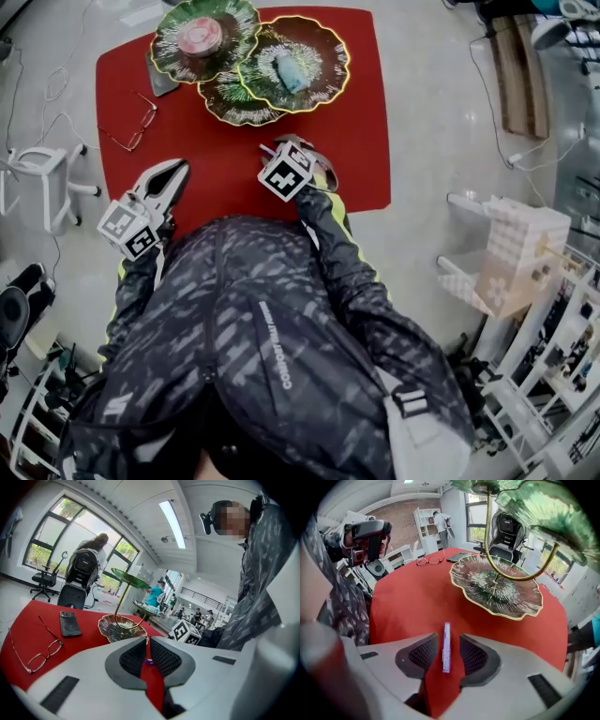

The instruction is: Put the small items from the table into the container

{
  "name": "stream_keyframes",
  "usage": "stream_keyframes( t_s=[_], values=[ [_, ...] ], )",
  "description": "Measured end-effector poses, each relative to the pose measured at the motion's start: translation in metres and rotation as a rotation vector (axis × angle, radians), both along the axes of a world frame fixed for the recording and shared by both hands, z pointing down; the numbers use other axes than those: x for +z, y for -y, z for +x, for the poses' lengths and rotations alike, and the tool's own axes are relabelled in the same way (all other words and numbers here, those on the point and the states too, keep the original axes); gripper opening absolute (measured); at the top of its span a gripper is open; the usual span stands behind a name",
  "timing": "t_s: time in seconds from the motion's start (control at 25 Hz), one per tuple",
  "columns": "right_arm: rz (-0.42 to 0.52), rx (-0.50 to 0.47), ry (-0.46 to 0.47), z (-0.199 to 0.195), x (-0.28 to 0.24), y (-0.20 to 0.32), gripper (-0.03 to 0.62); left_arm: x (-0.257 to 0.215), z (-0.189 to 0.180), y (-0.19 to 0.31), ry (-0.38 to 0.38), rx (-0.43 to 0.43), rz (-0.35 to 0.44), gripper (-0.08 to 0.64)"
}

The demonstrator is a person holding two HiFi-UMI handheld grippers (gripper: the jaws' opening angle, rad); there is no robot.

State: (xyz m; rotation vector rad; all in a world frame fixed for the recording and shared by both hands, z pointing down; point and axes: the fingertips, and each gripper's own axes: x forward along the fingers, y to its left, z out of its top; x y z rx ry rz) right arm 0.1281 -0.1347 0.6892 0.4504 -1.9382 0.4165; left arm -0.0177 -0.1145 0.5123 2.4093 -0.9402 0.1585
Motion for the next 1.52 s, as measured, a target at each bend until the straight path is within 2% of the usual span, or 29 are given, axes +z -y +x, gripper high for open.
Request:
stream_keyframes(
  t_s=[0.28, 0.52, 0.56, 0.64, 0.84, 1.16, 1.28, 1.52],
  values=[
    [0.003, -0.059, -0.073, 0.003, 0.018, -0.009, 0.13, -0.004, -0.005, 0.002, -0.003, -0.019, 0.008, 0.014],
    [-0.016, -0.05, -0.054, 0.004, 0.019, -0.009, 0.121, -0.005, -0.004, 0.001, -0.007, -0.017, 0.016, 0.014],
    [-0.021, -0.045, -0.047, 0.003, 0.019, -0.009, 0.112, -0.005, -0.004, 0.002, -0.007, -0.016, 0.018, 0.014],
    [-0.032, -0.028, -0.031, 0.002, 0.019, -0.01, 0.055, -0.006, -0.003, 0.002, -0.008, -0.015, 0.023, 0.014],
    [-0.042, 0.03, -0.032, 0.007, 0.021, -0.015, 0.052, -0.01, -0.003, -0.001, -0.01, -0.012, 0.038, 0.014],
    [-0.025, 0.115, 0.071, 0.001, -0.007, -0.011, 0.052, -0.013, -0.004, -0.002, -0.017, -0.013, 0.058, 0.014],
    [0.014, 0.138, 0.128, -0.006, -0.03, -0.004, 0.052, -0.017, -0.002, -0.001, -0.023, -0.008, 0.068, 0.014],
    [0.074, 0.16, 0.178, -0.011, -0.065, 0.012, 0.052, -0.023, 0.008, 0.003, -0.037, 0.015, 0.091, 0.014]
  ],
)
